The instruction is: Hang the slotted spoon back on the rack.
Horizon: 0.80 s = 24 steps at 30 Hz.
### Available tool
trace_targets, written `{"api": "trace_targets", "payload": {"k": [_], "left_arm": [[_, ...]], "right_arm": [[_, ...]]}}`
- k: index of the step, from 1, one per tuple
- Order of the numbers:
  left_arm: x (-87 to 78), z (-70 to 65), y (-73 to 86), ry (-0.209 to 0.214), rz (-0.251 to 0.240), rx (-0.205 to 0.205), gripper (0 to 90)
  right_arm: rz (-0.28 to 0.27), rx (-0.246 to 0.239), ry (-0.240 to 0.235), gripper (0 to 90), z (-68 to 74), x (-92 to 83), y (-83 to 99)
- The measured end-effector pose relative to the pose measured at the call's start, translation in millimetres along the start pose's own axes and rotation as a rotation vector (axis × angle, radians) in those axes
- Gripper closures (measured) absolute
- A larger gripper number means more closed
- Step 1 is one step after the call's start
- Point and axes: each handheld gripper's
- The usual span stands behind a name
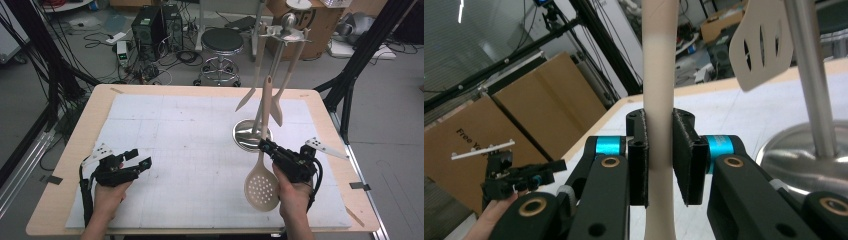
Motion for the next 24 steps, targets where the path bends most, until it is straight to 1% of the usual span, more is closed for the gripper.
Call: {"api": "trace_targets", "payload": {"k": [4,10,18,24], "left_arm": [[0.2,-0.1,0.1,0.0,0.001,0.0,24.5],[-0.1,-0.1,0.2,0.0,0.001,-0.001,24.5],[-0.5,-0.1,0.2,0.001,-0.003,-0.003,24.5],[-0.8,-0.2,0.1,0.0,-0.003,-0.005,24.5]], "right_arm": [[-0.042,-0.023,0.011,78.5,4.1,-4.2,-3.6],[-0.083,-0.082,0.04,78.4,14.7,-9.3,-10.6],[-0.129,-0.106,0.044,78.5,23.3,-14.8,-24.3],[-0.159,-0.128,0.063,78.5,28.2,-16.6,-36.1]]}}
Point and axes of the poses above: each handheld gripper's, and its own axes: x roughly forward along the jaws, y roughly out of its underside, z roughly to its left, and after that the axes turned 9 degrees about z, right-handed
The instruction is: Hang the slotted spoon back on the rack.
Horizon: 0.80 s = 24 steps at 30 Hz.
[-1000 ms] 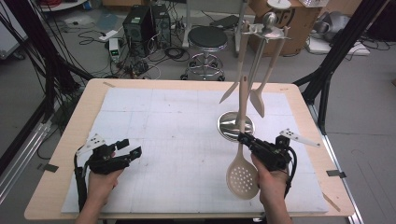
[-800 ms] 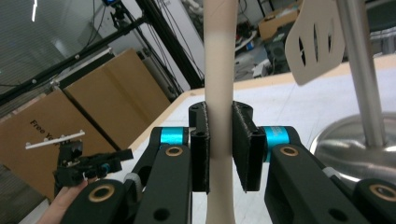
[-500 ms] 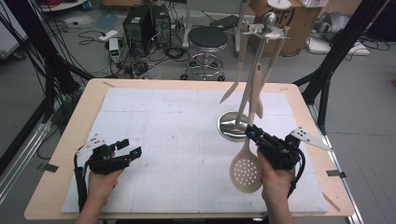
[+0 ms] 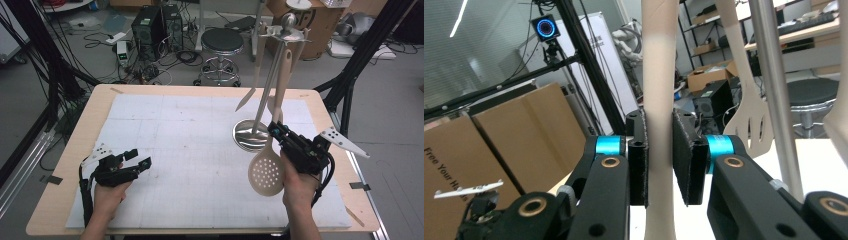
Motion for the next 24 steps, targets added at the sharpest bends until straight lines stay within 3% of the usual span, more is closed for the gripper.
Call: {"api": "trace_targets", "payload": {"k": [14,24], "left_arm": [[-0.2,0.1,0.2,0.001,0.002,0.002,24.5],[-1.2,0.6,0.3,0.001,-0.002,0.001,24.5]], "right_arm": [[0.007,0.002,0.018,78.5,-0.6,8.2,-16.5],[0.029,-0.008,0.06,78.5,-3.4,15.5,-18.4]]}}
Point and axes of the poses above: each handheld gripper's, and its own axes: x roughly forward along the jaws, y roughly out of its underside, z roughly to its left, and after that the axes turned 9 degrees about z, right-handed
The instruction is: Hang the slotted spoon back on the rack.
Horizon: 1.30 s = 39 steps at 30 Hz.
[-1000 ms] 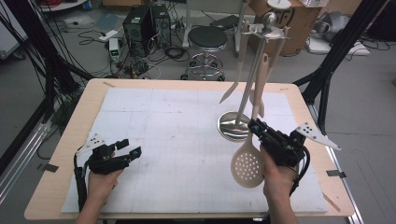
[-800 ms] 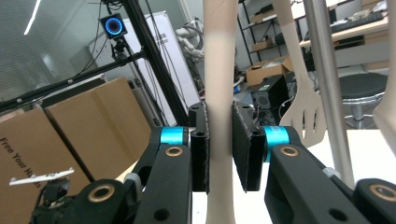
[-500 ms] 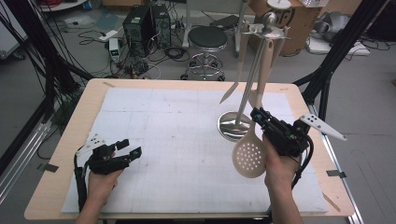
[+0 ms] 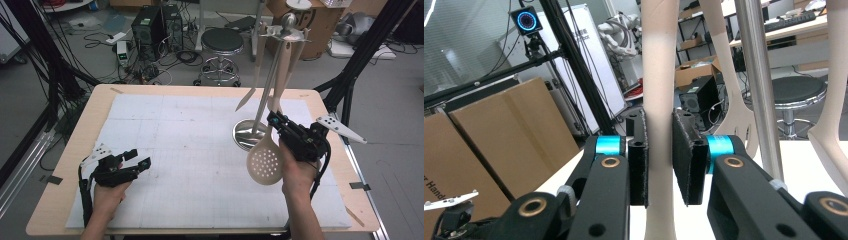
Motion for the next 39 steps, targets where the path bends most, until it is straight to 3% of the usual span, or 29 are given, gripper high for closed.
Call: {"api": "trace_targets", "payload": {"k": [7,19,27,35,39], "left_arm": [[-1.0,0.1,0.3,0.0,0.002,0.0,24.5],[-2.2,0.8,0.8,-0.007,-0.003,-0.001,24.5],[-2.2,0.4,1.3,-0.007,-0.001,-0.002,24.5],[-3.7,1.0,1.7,-0.007,0.002,-0.003,24.5],[-3.6,0.8,1.9,-0.009,0.001,-0.002,24.5]], "right_arm": [[0.013,0.0,0.019,78.4,-2.8,3.6,3.1],[0.034,0.042,0.004,76.8,-8.8,11.2,4.6],[0.046,0.066,0.019,73.5,-14.1,13.6,4.9],[0.049,0.117,0.029,57.8,-20.3,15.4,4.6],[0.055,0.106,0.038,58.8,-20.4,15.3,6.0]]}}
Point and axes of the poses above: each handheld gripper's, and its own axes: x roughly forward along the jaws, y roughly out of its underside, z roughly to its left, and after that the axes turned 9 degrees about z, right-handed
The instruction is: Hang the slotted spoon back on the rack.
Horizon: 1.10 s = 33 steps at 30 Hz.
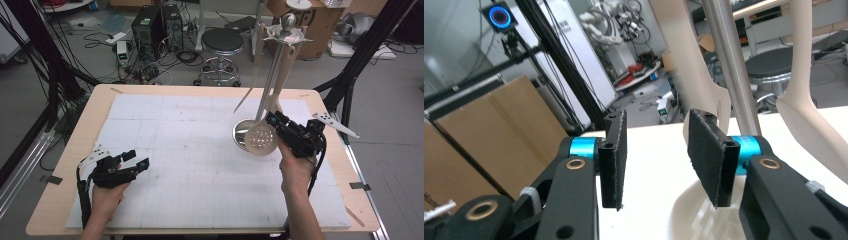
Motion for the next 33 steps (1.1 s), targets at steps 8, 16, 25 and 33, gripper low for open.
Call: {"api": "trace_targets", "payload": {"k": [8,16,25,33], "left_arm": [[0.0,-0.1,0.2,0.002,-0.001,0.0,24.4],[0.6,-1.0,0.3,0.005,-0.001,0.001,24.4],[1.3,-5.3,-0.7,0.026,-0.004,0.02,24.1],[2.2,-4.9,-0.4,0.025,0.004,0.019,24.1]], "right_arm": [[-0.016,0.032,-0.006,49.2,-8.2,-4.2,10.0],[-0.004,0.035,-0.002,34.7,-13.1,-6.1,20.6],[0.036,0.009,-0.011,26.9,-18.5,-3.9,38.2],[0.06,-0.012,0.008,26.9,-23.7,-2.0,50.0]]}}
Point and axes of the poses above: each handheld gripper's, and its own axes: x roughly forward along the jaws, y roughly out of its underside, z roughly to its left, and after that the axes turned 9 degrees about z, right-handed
